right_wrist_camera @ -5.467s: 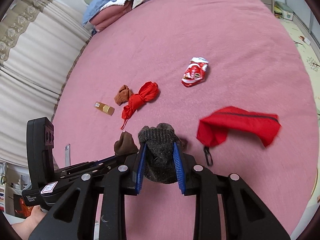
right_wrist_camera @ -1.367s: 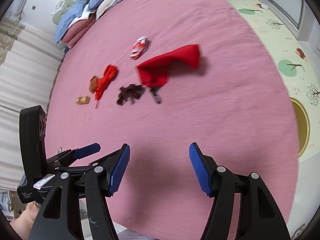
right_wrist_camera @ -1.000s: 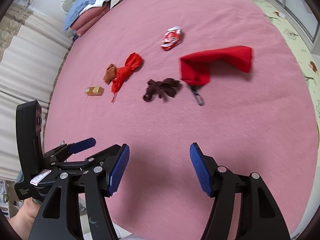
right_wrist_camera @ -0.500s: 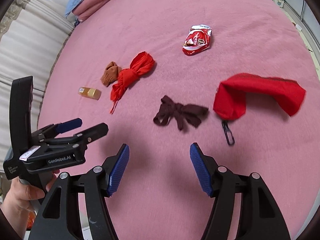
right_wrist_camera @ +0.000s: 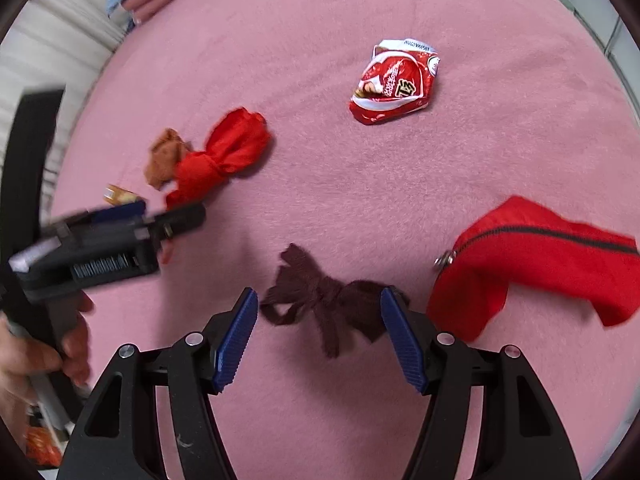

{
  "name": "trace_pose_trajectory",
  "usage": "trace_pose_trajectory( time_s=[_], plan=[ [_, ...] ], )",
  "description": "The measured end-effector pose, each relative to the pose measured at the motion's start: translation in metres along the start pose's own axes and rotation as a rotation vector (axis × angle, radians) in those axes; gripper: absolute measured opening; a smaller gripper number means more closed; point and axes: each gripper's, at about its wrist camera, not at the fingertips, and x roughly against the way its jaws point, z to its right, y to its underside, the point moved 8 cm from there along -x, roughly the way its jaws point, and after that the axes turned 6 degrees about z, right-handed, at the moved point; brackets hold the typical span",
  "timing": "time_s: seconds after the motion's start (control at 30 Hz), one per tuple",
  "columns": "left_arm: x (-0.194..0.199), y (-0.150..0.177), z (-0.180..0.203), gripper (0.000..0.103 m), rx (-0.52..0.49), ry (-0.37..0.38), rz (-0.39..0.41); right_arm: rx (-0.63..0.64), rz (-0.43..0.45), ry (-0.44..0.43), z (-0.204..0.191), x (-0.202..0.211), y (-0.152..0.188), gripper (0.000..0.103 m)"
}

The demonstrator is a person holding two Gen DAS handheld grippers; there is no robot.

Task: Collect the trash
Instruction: 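Move both open tools back over the bed toward the red scarf, then grasp the red scarf with left tool while right grasps dark brown glove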

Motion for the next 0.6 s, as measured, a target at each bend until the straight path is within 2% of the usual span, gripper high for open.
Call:
trace_pose_trajectory(
  time_s=[0.2,0.37,0.47,0.53,0.6],
  plan=[
    [-0.031,-0.014,-0.006,0.094,0.04,0.026,-0.064,0.051,-0.038,0.021,0.003,-0.023,0.001,0.062],
    [-0.047,-0.012,-0.009,0.088,0.033,-0.032,-0.099,0.05,-0.074,0.006,0.003,-0.034,0.014,0.061],
    [-0.049,-0.007,-0.011,0.079,0.026,-0.075,-0.104,0.03,-0.111,-0.033,0.006,-0.037,0.022,0.041],
    [-0.047,-0.005,-0.011,0.072,0.038,-0.073,-0.097,0.012,-0.11,-0.053,0.01,-0.036,0.023,0.035],
    [-0.043,-0.003,-0.012,0.054,0.05,-0.066,-0.089,-0.007,-0.104,-0.075,0.012,-0.033,0.023,0.029]
  ],
)
